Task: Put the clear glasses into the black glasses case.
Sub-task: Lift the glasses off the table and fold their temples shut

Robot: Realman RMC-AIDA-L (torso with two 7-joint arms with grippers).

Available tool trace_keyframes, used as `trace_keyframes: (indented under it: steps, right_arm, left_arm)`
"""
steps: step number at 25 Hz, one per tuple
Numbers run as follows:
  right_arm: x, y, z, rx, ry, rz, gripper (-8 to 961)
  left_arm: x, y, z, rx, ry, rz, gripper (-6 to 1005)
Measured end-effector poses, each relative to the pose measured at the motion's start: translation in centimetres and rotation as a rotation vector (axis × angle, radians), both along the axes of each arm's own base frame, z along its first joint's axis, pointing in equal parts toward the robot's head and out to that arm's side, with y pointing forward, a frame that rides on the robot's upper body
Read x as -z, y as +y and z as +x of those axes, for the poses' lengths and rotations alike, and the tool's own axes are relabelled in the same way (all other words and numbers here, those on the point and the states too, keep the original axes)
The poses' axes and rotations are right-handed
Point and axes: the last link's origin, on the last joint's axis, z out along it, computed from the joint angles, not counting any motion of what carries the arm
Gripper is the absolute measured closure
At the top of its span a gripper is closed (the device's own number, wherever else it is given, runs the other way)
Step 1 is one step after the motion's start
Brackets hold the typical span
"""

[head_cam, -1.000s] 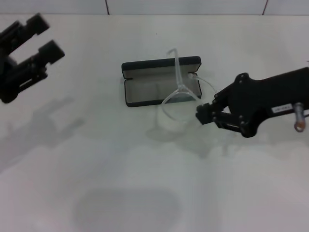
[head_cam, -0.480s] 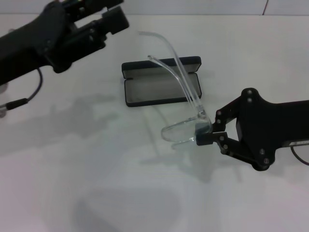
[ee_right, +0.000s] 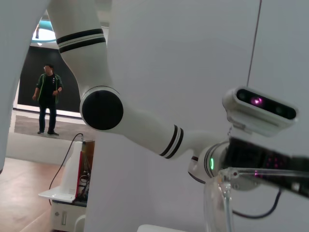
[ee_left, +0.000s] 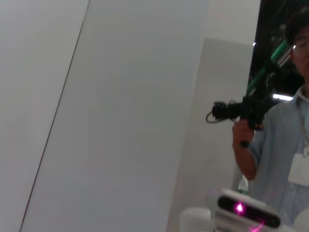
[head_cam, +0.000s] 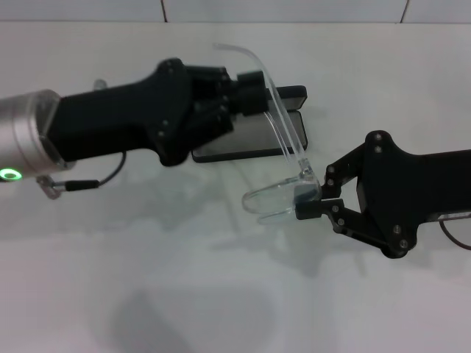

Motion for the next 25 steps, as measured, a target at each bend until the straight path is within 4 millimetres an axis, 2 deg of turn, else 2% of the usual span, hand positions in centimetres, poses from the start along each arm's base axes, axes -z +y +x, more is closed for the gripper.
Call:
trace_keyframes:
  steps: [8, 11, 14, 21, 25]
  right_arm:
    - [-0.2, 0.1, -0.1, -0.009, 0.009, 0.017, 900]
    - [-0.3, 0.2, -0.1, -0.017, 0.013, 0.026, 900]
    - [-0.3, 0.2, -0.1, -0.019, 0.012, 0.028, 900]
    - [-0.3, 0.2, 0.1, -0.008, 0.011, 0.029, 900]
    - [-0.1, 0.2, 0.2, 0.0, 0.005, 0.022, 900]
  left_arm:
    - [1.3, -0.6, -0.2, -0.009, 0.035, -0.069, 879]
    - [1.5, -0.7, -0.2, -0.014, 0.04, -0.088, 879]
    - [1.0, -0.6, -0.4, -0.028, 0.019, -0.058, 878]
    - [-2.2, -0.7, -2.4, -0.109, -0.134, 0.166, 879]
    - [-2.0, -1.7, -2.1, -0.047, -0.168, 0.204, 879]
